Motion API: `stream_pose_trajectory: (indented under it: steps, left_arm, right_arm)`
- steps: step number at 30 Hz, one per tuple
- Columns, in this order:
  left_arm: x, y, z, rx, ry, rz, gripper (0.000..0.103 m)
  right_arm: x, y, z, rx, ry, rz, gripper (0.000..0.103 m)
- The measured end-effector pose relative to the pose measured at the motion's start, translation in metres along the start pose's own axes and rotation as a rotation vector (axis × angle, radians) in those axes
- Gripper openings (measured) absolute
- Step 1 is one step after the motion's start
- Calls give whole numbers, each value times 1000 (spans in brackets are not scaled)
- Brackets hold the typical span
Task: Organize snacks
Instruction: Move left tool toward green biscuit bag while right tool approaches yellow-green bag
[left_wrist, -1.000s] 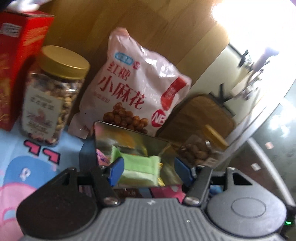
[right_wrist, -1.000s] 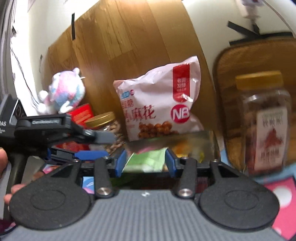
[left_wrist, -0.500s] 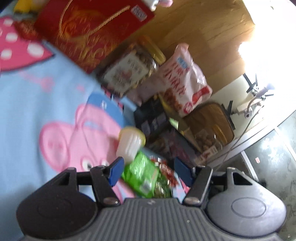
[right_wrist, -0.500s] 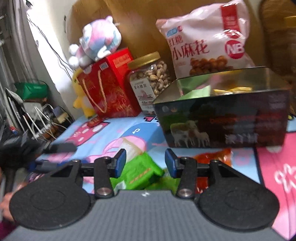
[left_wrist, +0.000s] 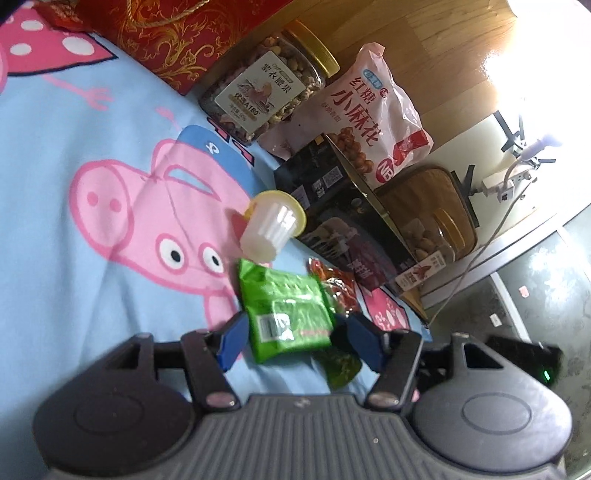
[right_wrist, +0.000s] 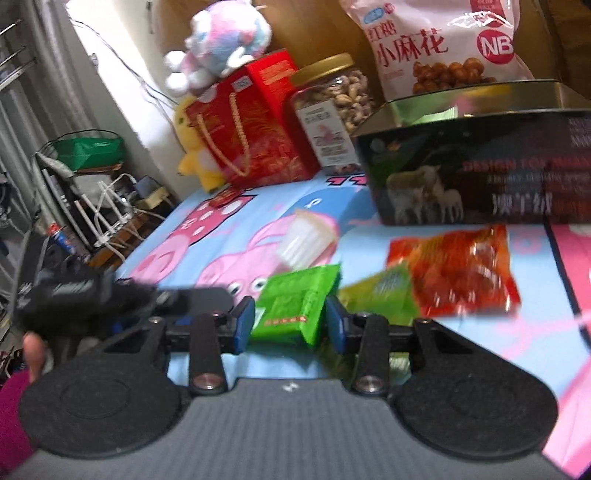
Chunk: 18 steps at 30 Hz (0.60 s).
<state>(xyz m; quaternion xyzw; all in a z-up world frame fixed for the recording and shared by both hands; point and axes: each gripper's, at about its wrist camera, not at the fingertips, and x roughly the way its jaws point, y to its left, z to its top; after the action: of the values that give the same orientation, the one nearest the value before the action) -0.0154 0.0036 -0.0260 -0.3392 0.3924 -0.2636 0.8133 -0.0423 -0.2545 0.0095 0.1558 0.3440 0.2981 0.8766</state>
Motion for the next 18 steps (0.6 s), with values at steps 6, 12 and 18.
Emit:
stream_pose_trajectory:
  steps: [6, 12, 18]
  left_arm:
    - [-3, -13, -7, 70, -27, 89, 60]
    - [-10, -32, -15, 178, -75, 255, 61]
    - [-12, -37, -17, 223, -88, 333, 61]
  right_arm:
    - [-15, -6, -17, 41, -91, 6, 45]
    - [-23, -10, -19, 56, -156, 25, 46]
    - [-25, -11, -21, 75, -168, 27, 46]
